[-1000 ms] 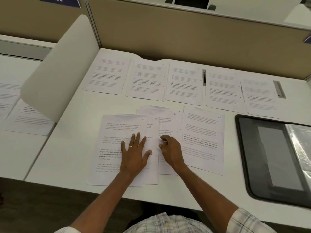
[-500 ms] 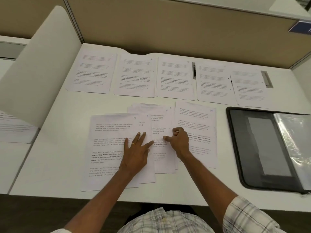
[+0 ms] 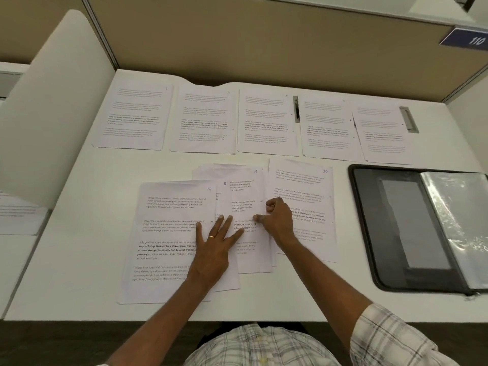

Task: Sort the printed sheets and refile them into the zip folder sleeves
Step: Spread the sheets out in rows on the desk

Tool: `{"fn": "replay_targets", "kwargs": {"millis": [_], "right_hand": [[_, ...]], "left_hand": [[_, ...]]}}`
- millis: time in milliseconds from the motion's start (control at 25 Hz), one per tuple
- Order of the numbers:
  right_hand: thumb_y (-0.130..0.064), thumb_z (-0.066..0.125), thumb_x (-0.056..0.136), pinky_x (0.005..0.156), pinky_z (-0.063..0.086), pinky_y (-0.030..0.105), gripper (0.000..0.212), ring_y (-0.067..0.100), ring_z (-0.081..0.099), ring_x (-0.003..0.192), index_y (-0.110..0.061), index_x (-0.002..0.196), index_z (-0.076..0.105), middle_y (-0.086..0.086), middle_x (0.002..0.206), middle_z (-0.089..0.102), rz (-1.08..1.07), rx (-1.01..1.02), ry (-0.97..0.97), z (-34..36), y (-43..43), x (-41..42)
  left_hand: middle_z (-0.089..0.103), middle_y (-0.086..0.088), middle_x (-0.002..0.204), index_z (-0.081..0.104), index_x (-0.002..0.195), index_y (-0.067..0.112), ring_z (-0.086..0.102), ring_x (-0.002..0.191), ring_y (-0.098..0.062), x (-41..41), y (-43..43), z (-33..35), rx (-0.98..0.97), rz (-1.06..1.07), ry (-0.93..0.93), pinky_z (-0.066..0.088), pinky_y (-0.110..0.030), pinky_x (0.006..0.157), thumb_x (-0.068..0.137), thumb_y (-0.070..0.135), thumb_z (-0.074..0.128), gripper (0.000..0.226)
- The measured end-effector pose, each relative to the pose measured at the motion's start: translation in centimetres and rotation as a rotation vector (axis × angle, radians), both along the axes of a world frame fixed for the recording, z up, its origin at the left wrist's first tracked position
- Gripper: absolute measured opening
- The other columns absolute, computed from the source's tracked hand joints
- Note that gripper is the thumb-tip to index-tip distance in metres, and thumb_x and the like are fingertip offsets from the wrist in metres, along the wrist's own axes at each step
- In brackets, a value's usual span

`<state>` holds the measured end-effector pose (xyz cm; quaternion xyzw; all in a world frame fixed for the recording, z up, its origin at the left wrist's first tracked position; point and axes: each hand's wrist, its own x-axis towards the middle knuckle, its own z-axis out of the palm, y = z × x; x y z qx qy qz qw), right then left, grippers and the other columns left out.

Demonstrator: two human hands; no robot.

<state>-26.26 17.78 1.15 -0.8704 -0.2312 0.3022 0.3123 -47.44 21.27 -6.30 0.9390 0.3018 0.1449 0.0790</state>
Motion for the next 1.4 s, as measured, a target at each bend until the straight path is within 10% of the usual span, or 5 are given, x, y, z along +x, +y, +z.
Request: {"fn": "replay_targets", "kwargs": {"millis": [280, 720, 960, 1160, 1400], "right_hand": [[-0.017, 0.080, 0.085, 0.078, 0.064, 0.047, 0.020, 0.022, 0.075, 0.085, -0.012, 0.103, 0.071, 0.002, 0.096, 0.076, -0.037, 0.087, 0.145, 0.4, -0.7, -0.1], [-0.009, 0.076, 0.089, 0.085, 0.062, 0.040, 0.023, 0.030, 0.076, 0.094, -0.004, 0.112, 0.074, 0.014, 0.105, 0.078, -0.176, 0.315, 0.508, 6.4, -4.4, 7.5], [-0.009, 0.075, 0.089, 0.070, 0.063, 0.029, 0.021, 0.020, 0.076, 0.084, -0.007, 0.110, 0.073, 0.010, 0.101, 0.079, -0.223, 0.362, 0.564, 8.9, -7.5, 12.7], [-0.015, 0.076, 0.089, 0.085, 0.062, 0.034, 0.030, 0.023, 0.074, 0.096, -0.007, 0.118, 0.071, 0.012, 0.112, 0.077, -0.212, 0.363, 0.578, 9.1, -10.6, 16.5], [-0.006, 0.071, 0.092, 0.086, 0.062, 0.036, 0.030, 0.025, 0.074, 0.093, 0.002, 0.122, 0.068, 0.017, 0.114, 0.075, -0.281, 0.410, 0.574, 9.0, -14.9, 25.2]], "left_hand": [[0.032, 0.001, 0.167, 0.047, 0.153, 0.031, 0.022, 0.157, -0.021, 0.4, 0.5, 1.1, -0.051, 0.031, 0.033, 0.015, -0.071, 0.119, 0.106, 0.046, 0.039, 0.050], [0.045, 0.002, 0.160, 0.058, 0.145, 0.026, 0.035, 0.152, -0.016, -0.6, 0.2, 1.5, -0.123, 0.089, -0.087, 0.017, -0.064, 0.123, 0.104, 0.052, 0.045, 0.050], [0.057, 0.015, 0.144, 0.060, 0.138, 0.031, 0.052, 0.136, -0.006, 5.1, 0.1, 7.9, -0.837, 0.291, -0.534, 0.042, -0.026, 0.111, 0.100, 0.051, 0.058, 0.042], [0.077, 0.010, 0.103, 0.062, 0.133, 0.029, 0.074, 0.095, -0.009, 11.3, -0.1, 11.9, -1.235, 0.458, -0.753, 0.060, -0.025, 0.081, 0.090, 0.026, 0.079, 0.046], [0.080, 0.005, 0.101, 0.071, 0.123, 0.021, 0.077, 0.095, -0.014, 20.5, -3.2, 13.0, -1.399, 0.456, -0.773, 0.062, -0.033, 0.081, 0.089, 0.011, 0.079, 0.036]]}}
